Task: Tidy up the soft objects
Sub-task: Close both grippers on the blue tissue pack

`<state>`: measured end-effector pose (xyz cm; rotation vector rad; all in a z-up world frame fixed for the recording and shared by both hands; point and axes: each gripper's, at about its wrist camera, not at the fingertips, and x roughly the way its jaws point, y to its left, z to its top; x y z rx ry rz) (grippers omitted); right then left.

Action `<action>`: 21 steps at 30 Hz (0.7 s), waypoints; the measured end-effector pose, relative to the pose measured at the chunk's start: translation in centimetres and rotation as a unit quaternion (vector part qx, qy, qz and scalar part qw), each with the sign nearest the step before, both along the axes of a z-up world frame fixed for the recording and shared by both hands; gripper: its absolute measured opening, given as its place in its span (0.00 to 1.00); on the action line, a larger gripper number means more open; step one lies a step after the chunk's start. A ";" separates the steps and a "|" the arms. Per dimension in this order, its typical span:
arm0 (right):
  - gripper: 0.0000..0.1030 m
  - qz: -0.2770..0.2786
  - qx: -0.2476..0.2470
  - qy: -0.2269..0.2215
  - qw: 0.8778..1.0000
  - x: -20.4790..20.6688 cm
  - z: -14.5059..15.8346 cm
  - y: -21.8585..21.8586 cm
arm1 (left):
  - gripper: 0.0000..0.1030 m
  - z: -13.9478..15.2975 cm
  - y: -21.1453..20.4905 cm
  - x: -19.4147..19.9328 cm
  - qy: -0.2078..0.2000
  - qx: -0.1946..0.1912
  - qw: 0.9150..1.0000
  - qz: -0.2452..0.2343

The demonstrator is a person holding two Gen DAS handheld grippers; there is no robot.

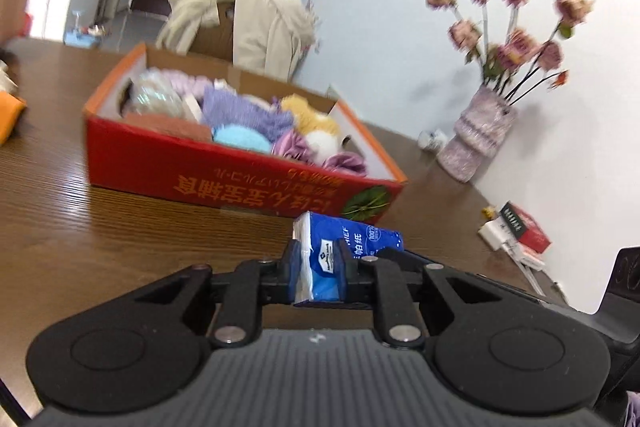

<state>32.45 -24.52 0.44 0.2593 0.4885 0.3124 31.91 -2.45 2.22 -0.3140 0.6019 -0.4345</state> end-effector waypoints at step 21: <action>0.17 0.019 -0.025 -0.113 0.993 -17.1 7.8 3.4 | 0.17 6.1 2.5 -16.1 -0.117 -0.022 0.993 0.017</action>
